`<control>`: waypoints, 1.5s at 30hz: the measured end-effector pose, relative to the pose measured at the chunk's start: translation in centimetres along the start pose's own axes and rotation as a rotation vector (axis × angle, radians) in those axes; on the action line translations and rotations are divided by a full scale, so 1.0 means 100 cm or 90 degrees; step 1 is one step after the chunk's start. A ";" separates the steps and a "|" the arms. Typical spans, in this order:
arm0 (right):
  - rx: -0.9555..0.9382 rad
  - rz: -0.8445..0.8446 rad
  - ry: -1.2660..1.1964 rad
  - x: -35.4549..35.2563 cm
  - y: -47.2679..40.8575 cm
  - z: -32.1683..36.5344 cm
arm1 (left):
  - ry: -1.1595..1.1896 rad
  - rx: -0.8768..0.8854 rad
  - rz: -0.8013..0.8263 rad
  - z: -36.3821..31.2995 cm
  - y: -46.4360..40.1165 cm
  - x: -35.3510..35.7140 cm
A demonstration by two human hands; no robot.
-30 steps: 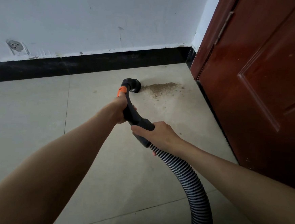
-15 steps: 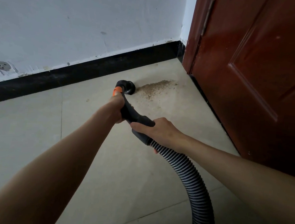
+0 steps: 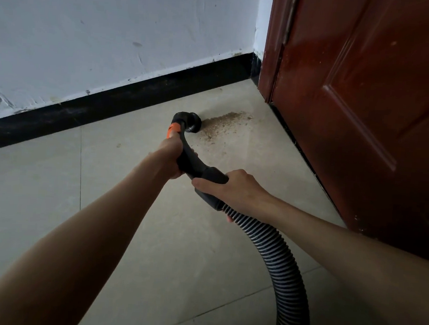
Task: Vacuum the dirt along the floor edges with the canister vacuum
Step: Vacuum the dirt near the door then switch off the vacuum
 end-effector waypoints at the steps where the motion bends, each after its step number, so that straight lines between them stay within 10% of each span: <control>1: 0.003 -0.002 -0.005 -0.001 0.001 -0.001 | -0.003 0.000 0.001 0.000 0.000 0.002; 45: 0.027 -0.091 -0.145 -0.049 0.002 -0.036 | -0.133 0.055 0.050 -0.009 -0.019 0.088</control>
Point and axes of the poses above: each hand's wrist, its own y-axis away from the middle knuckle, its own x-axis out of the palm, z = x × y, the point moved 2 cm from there along -y, towards the middle knuckle, and after that the axes turned 6 degrees about -y, right-handed, at the moved point
